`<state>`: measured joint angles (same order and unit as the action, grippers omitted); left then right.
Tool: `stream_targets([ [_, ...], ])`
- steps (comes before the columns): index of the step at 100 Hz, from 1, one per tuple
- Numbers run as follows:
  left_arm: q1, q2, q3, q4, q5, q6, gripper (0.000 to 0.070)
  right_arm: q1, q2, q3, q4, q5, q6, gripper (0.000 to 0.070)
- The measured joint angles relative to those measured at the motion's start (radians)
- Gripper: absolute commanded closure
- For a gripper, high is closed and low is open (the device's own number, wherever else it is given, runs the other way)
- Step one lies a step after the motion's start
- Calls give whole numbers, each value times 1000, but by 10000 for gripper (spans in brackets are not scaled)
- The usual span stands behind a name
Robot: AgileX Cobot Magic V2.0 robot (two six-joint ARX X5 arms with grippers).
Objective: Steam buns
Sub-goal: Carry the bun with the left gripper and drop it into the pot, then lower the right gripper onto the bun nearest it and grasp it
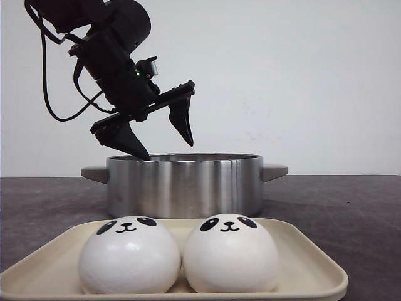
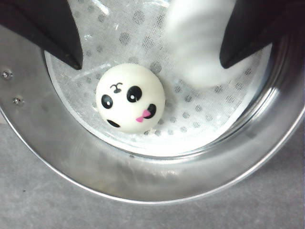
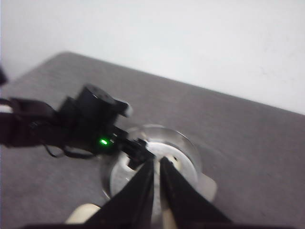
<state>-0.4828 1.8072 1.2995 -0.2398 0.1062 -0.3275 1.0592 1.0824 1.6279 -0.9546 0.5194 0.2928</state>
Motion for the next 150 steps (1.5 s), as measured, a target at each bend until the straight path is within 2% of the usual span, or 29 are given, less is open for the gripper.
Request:
stream_targets([
  [11,5,-3,24,-79,11,-1,143,-6,26,-6,-40,2,0,687],
  [29,7,-126,24,-107,13,-1,146,-29,48,-127,-41,-14,21,687],
  [45,7,-321,30,-102,13,0,146,-62,48,-338,45,-135,111,687],
  [61,7,-497,34,-161,14,2,145,-72,74,-560,164,-321,226,678],
  [65,7,-536,34,-177,14,4,145,-72,93,-599,199,-369,254,616],
  [76,7,-634,34,-223,13,12,146,-71,154,-646,246,-446,307,309],
  [79,7,-657,34,-236,13,14,145,-71,173,-646,248,-458,315,265],
  [82,7,-679,34,-249,13,14,145,-71,192,-646,253,-468,320,250],
  [132,7,-878,34,-367,13,21,145,-72,509,-645,309,-572,343,265],
  [135,7,-879,34,-369,13,21,145,-72,516,-644,314,-573,344,308],
  [138,7,-879,34,-371,13,21,145,-72,522,-643,317,-574,345,393],
  [140,7,-878,34,-372,13,21,145,-72,526,-642,318,-574,346,478],
  [144,6,-878,34,-374,13,21,145,-72,531,-641,320,-574,350,700],
  [150,2,-878,34,-376,13,21,145,-72,534,-641,331,-574,351,684],
])
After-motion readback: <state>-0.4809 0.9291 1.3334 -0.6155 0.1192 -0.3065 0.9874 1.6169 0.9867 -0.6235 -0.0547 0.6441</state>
